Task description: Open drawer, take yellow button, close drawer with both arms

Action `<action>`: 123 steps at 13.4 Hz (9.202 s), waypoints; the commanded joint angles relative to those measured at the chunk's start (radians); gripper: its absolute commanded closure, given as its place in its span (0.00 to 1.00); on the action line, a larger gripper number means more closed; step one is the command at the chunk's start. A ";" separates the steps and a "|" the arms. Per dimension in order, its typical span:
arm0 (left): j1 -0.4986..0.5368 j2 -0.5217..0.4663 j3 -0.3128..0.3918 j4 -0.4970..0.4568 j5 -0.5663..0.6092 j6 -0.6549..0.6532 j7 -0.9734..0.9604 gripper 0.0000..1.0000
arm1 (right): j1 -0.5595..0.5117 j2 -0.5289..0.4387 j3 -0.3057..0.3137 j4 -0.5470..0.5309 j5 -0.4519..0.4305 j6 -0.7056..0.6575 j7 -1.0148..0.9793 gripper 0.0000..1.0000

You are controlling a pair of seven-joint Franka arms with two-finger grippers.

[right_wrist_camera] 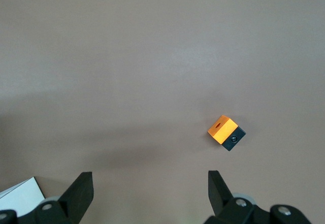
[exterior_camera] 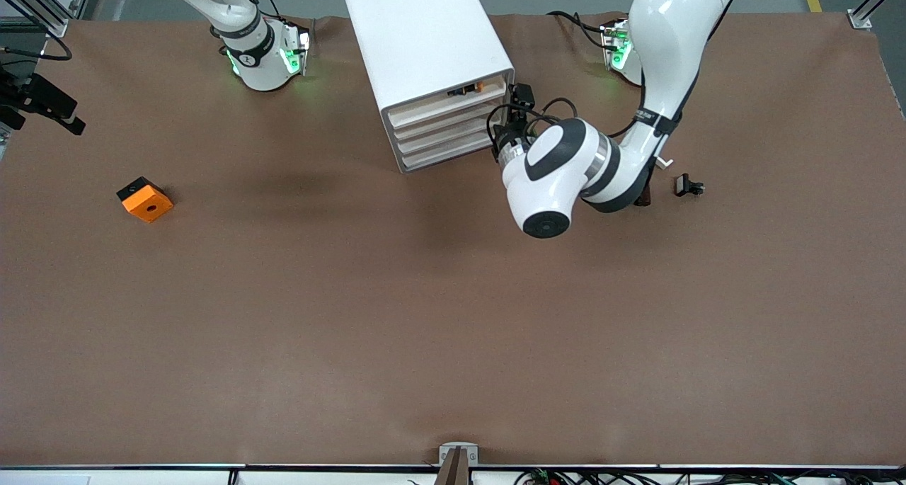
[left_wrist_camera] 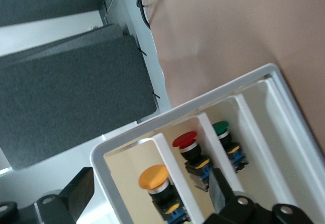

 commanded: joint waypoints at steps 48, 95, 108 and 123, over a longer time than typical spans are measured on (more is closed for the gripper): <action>-0.046 0.138 -0.010 -0.086 -0.230 -0.089 -0.258 1.00 | -0.004 0.113 0.001 0.063 -0.005 -0.023 0.000 0.00; 0.175 0.042 0.025 0.078 -0.055 -0.120 -0.059 0.00 | 0.921 0.639 0.007 0.571 0.168 -0.028 2.159 0.00; 0.218 -0.090 0.025 0.087 0.327 -0.043 0.723 0.00 | 0.993 0.776 0.007 0.569 0.209 0.061 2.287 0.00; 0.241 -0.156 0.019 0.015 0.620 0.242 1.129 0.00 | 1.013 0.829 0.005 0.559 0.188 0.063 2.272 0.00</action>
